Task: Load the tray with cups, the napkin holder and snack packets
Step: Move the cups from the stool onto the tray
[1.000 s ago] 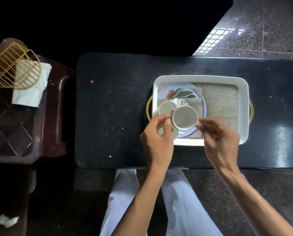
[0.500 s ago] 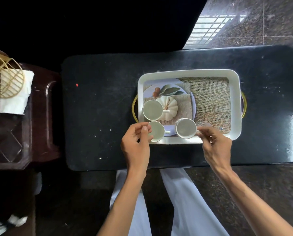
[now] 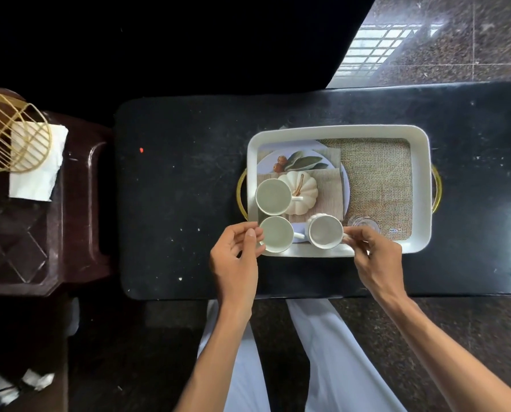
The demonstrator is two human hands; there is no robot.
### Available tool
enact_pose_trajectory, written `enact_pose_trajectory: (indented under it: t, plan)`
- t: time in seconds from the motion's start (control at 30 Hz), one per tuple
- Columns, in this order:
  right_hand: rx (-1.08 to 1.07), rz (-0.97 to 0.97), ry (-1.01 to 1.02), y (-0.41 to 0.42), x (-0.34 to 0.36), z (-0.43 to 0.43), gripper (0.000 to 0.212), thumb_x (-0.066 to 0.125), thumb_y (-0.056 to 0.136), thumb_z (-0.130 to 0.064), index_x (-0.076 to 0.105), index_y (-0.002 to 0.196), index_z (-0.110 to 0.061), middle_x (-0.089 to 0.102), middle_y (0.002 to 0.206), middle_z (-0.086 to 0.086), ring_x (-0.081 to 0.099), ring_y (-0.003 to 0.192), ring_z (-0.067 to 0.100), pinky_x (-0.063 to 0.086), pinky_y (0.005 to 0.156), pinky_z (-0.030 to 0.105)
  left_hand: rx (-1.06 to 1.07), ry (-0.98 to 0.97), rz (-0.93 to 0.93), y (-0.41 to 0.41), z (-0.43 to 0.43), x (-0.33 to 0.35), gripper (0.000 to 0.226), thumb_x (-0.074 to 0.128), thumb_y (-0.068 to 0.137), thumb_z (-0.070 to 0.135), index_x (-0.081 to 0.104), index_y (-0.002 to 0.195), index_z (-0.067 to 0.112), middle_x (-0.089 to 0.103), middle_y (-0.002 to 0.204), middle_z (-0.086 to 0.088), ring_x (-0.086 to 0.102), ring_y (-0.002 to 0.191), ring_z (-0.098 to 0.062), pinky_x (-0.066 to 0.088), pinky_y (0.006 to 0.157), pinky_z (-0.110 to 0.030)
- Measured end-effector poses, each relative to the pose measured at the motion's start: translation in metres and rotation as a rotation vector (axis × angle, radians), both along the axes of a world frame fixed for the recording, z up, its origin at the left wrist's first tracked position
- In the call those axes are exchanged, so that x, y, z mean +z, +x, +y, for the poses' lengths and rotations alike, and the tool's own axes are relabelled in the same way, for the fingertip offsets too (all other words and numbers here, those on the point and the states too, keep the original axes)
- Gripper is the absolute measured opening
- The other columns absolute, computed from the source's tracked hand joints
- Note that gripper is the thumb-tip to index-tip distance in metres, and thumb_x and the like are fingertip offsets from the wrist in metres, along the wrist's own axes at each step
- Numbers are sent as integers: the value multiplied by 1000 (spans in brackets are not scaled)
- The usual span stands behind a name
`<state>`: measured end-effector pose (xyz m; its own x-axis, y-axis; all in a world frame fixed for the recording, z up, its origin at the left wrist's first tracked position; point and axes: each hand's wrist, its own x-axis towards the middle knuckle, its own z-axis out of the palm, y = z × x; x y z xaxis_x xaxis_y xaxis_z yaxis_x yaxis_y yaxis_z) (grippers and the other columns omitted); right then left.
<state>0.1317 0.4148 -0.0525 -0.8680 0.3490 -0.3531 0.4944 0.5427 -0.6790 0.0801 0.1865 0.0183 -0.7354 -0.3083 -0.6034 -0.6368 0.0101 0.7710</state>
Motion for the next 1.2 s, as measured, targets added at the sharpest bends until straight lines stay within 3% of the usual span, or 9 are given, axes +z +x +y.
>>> enact_pose_trajectory:
  t: [0.13,0.3,0.4,0.47,0.57,0.7,0.77,0.87,1.2]
  plan:
    - [51,-53,10,-4,7,0,19,75,87,-13,75,105,-13,73,91,-10,68,84,1,46,75,2,-24,-41,10,0,-10,0,19,59,100,10,72,99,22,77,94,2,75,94,-9,63,80,-29]
    - [121,-111,116,-12,37,-8,35,74,86,-2,71,119,-15,72,110,0,66,99,22,51,86,35,-223,-255,112,6,-36,5,21,59,100,13,72,110,27,73,108,15,68,105,2,58,89,-22]
    - [214,-9,282,-16,60,-29,36,73,86,-6,68,121,-13,71,120,8,62,111,27,44,95,32,-365,-453,236,8,-62,7,26,59,99,9,71,120,21,71,120,10,62,115,4,51,97,-15]
    - [297,51,275,-24,72,-60,37,71,87,-10,67,124,-10,68,125,10,57,120,24,39,103,29,-447,-580,290,8,-83,5,29,61,98,7,70,125,13,70,129,1,62,123,-8,48,105,-20]
    - [477,113,205,-40,75,-120,42,68,90,-20,64,129,-6,61,135,11,49,134,28,41,111,40,-520,-708,334,6,-118,4,32,63,97,8,68,129,9,65,138,-7,58,131,-22,48,110,-39]
    - [759,112,308,-64,65,-209,68,47,98,-54,48,146,-6,42,155,14,27,150,31,30,120,45,-533,-869,319,0,-177,6,40,50,100,27,63,136,14,55,150,-9,48,142,-28,41,113,-55]
    - [886,84,362,-74,61,-252,81,33,95,-66,37,153,-10,29,163,12,14,154,30,28,120,51,-510,-955,282,-3,-214,8,45,48,100,32,59,141,16,49,155,-10,40,147,-29,38,115,-58]
    - [1013,84,396,-88,57,-313,83,21,95,-71,23,159,-17,14,167,10,2,155,30,22,120,57,-486,-1087,225,-11,-271,11,49,48,100,35,54,145,17,42,159,-13,34,151,-33,32,118,-60]
    - [1188,152,400,-123,56,-479,86,25,94,-74,7,160,-24,-4,169,6,-12,154,29,10,122,59,-527,-1235,41,-47,-455,14,66,61,95,35,38,155,17,26,165,-19,21,153,-40,26,118,-65]
